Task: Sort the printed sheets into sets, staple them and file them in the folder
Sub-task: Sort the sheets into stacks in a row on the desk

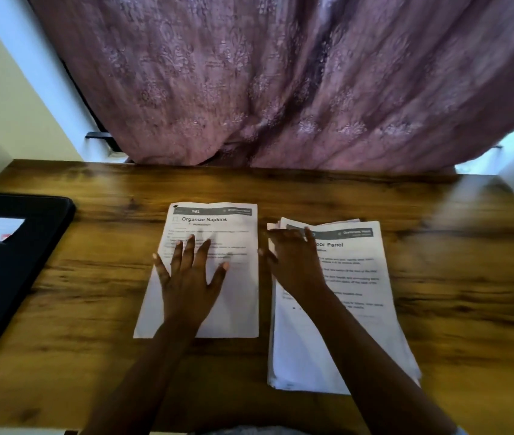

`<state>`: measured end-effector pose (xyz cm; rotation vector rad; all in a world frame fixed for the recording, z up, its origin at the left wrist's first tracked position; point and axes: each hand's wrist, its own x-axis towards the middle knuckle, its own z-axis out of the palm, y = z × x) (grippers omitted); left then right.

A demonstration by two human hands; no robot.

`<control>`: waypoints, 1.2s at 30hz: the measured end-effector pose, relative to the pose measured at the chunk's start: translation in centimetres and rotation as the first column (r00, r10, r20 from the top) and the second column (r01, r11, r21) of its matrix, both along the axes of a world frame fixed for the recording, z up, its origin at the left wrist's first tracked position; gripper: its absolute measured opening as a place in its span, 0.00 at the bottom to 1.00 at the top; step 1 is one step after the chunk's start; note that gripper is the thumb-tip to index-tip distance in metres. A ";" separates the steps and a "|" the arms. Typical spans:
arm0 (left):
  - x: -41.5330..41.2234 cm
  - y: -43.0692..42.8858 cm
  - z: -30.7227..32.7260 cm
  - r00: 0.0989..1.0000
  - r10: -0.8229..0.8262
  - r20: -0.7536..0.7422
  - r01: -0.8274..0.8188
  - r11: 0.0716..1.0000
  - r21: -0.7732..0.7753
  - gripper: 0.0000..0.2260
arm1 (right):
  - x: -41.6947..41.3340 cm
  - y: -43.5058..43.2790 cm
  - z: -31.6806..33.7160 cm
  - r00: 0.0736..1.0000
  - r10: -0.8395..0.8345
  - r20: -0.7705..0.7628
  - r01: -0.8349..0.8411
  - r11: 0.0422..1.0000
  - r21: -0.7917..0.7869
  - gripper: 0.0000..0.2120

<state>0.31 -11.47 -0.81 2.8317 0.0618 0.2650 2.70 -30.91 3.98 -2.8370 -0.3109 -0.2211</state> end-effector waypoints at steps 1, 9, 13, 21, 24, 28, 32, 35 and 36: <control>-0.2 -1.4 0.5 0.998 -0.053 0.024 0.054 0.998 -0.045 0.32 | -0.9 -1.8 -0.1 0.995 -0.078 0.061 0.072 0.993 0.095 0.17; -2.6 -12.1 1.4 0.971 -0.225 -0.088 0.057 0.569 -0.820 0.22 | -3.8 -14.6 -2.3 0.734 -0.614 -0.288 0.659 0.543 0.521 0.24; -2.4 -13.9 1.5 0.982 -0.125 -0.143 -0.057 0.523 -0.850 0.22 | -3.8 -16.7 -3.4 0.763 -0.488 -0.424 0.634 0.439 0.636 0.18; -2.5 -16.3 0.6 0.976 -0.096 -0.196 -0.133 0.452 -0.882 0.24 | -4.1 -19.5 -3.0 0.758 -0.447 -0.474 0.642 0.390 0.659 0.12; -2.7 -18.3 0.4 0.976 -0.129 -0.174 -0.116 0.367 -0.923 0.24 | -3.7 -21.8 -3.6 0.726 -0.507 -0.464 0.684 0.466 0.561 0.12; -2.8 -19.6 0.7 0.976 -0.166 -0.142 -0.057 0.430 -0.901 0.23 | -3.2 -23.9 -4.2 0.709 -0.540 -0.454 0.705 0.522 0.480 0.11; -2.5 -19.3 0.6 0.969 -0.198 -0.149 -0.049 0.436 -0.899 0.26 | -3.9 -24.1 -3.1 0.789 -0.542 -0.289 0.613 0.672 0.416 0.11; -2.4 -18.6 0.7 0.977 -0.163 -0.140 -0.023 0.570 -0.821 0.29 | -5.0 -22.8 -0.8 0.846 -0.511 -0.154 0.502 0.665 0.553 0.10; -2.5 -18.4 1.3 0.979 -0.164 -0.120 0.005 0.612 -0.791 0.29 | -5.3 -22.2 0.2 0.853 -0.504 -0.137 0.466 0.617 0.634 0.09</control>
